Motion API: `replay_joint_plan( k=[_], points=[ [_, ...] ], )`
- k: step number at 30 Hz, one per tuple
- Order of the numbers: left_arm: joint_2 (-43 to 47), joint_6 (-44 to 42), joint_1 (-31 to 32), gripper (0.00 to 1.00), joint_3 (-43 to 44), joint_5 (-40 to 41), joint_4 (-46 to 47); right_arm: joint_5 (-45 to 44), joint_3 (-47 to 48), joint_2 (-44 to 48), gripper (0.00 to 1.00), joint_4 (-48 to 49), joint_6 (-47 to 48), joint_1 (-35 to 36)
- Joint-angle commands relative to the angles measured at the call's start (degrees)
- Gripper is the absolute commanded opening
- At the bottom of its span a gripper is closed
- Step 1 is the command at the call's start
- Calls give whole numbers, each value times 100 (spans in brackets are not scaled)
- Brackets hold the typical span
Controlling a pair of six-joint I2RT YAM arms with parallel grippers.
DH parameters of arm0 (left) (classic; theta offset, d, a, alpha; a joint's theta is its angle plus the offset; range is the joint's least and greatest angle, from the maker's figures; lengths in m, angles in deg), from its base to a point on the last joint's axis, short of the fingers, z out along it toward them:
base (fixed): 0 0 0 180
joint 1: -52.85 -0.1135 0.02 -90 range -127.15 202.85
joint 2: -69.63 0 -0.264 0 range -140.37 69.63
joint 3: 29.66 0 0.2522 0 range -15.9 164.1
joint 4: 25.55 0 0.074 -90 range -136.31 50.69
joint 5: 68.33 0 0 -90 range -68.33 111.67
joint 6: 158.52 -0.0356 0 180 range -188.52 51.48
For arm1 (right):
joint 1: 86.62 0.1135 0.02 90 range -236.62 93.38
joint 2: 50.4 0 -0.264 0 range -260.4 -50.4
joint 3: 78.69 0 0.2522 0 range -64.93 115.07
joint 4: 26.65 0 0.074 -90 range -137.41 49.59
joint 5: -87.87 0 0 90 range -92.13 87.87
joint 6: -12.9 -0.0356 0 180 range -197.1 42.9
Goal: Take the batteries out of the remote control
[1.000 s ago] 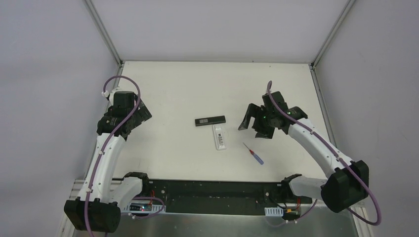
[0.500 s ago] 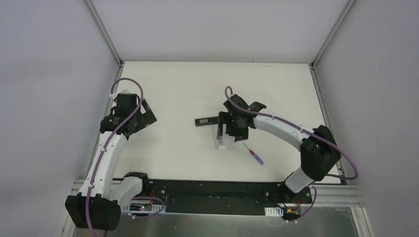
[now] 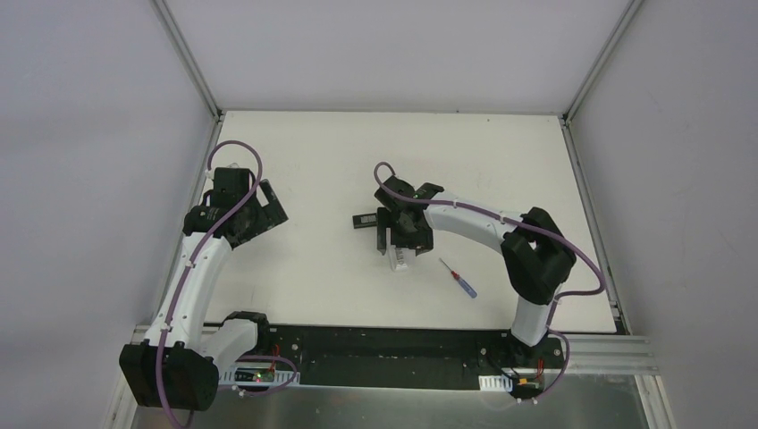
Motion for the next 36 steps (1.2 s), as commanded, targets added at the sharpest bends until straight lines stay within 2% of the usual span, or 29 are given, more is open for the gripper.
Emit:
replay_joint_plan(
  k=[1,5,11,19,21,22,25,30,34,36],
  points=[
    [118,-158,-59,100,-1,-67,-72,-408,306,-257,87,-282,37,66],
    [143,-157,-67,100,0,-75,-73,-504,321,-502,74,-360,191,87],
    [112,-185,-63,100,39,-72,-72,-684,188,-582,70,-328,537,180],
    [192,-216,-56,100,-52,-84,-72,-317,-304,-349,52,-9,1059,187],
    [217,-248,-54,100,-64,-97,-73,33,-571,-178,38,204,1337,198],
    [229,-271,-57,100,-64,-124,-72,209,-720,-42,36,383,1475,208],
    [209,-402,-60,100,-37,-207,-68,399,-1228,515,36,796,1997,389],
    [172,-590,-52,100,33,-408,-64,66,-1866,1212,36,1252,2980,645],
    [113,-668,-56,100,64,-781,-38,220,-2291,1718,36,1638,4393,690],
    [87,-696,-58,100,36,-1030,23,586,-2526,2021,37,1895,5172,692]
  ],
)
